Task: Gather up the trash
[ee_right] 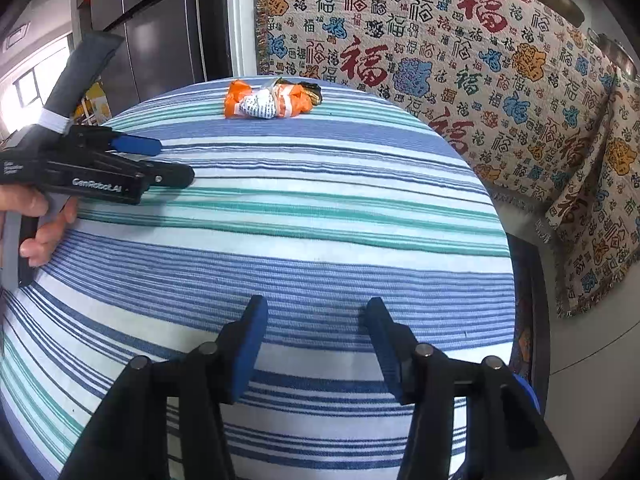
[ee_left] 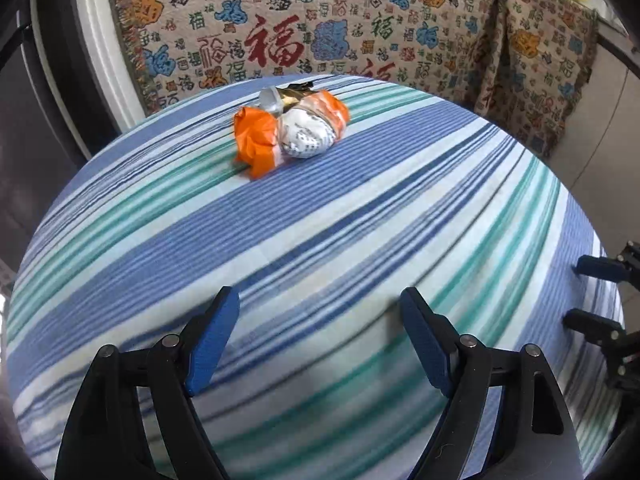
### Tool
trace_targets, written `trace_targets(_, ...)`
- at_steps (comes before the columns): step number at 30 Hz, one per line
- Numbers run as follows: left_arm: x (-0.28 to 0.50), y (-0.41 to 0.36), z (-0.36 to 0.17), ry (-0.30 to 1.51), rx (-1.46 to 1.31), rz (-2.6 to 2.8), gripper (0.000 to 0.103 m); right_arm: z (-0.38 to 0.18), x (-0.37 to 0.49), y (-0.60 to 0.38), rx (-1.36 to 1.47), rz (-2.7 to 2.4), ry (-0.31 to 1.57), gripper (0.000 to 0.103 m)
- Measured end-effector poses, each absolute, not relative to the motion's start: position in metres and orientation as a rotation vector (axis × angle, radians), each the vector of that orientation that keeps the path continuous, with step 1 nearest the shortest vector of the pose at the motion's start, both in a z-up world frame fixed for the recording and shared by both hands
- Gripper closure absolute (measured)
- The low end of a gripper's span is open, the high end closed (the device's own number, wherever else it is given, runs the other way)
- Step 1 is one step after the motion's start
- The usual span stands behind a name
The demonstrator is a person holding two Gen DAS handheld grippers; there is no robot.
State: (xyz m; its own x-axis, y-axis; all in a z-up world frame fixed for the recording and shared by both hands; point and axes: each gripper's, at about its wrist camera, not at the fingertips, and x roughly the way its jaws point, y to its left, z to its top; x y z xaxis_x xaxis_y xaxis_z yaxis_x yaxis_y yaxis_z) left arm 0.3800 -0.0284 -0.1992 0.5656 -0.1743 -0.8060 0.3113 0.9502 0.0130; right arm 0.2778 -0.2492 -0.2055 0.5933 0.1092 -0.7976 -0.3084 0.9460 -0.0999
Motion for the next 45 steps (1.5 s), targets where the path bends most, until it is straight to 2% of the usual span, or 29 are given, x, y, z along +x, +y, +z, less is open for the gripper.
trace_targets(1,0.388,-0.026,-0.200,0.917,0.158,-0.304,0.013,-0.206,0.279,-0.249,-0.237,0.246,0.906,0.050)
trace_targets(6,0.432,-0.024,-0.203,0.934,0.168,-0.380,0.003,-0.207,0.286,-0.244,-0.217,0.247,0.894,0.049)
trace_targets(18,0.498,-0.037,-0.198,0.883,0.186,-0.438,0.002,-0.210,0.291,-0.242,-0.208,0.269,0.870,0.047)
trace_targets(20,0.496,-0.038,-0.196,0.872,0.177,-0.462,0.005,-0.210,0.291,-0.242,-0.208,0.268,0.870,0.047)
trace_targets(21,0.494,-0.037,-0.195,0.862,0.173,-0.471,0.016,-0.210,0.291,-0.242,-0.208,0.269,0.870,0.047)
trace_targets(22,0.493,-0.036,-0.193,0.856,0.166,-0.479,0.032,-0.211,0.291,-0.242,-0.209,0.269,0.870,0.047)
trace_targets(23,0.491,-0.035,-0.193,0.856,0.158,-0.488,0.038,-0.211,0.292,-0.242,-0.209,0.269,0.870,0.047)
trace_targets(28,0.464,-0.023,-0.184,0.820,0.098,-0.478,0.039,-0.211,0.292,-0.241,-0.210,0.269,0.870,0.047)
trace_targets(39,0.351,0.045,-0.180,0.896,-0.006,-0.129,0.037,-0.210,0.297,-0.238,-0.200,0.254,0.899,0.046)
trace_targets(42,0.340,0.049,-0.192,0.934,0.006,-0.138,0.031,-0.207,0.310,-0.234,-0.184,0.267,0.942,0.046)
trace_targets(45,0.334,0.046,-0.194,0.937,0.027,-0.199,0.020,-0.198,0.330,-0.233,-0.114,0.283,0.982,0.046)
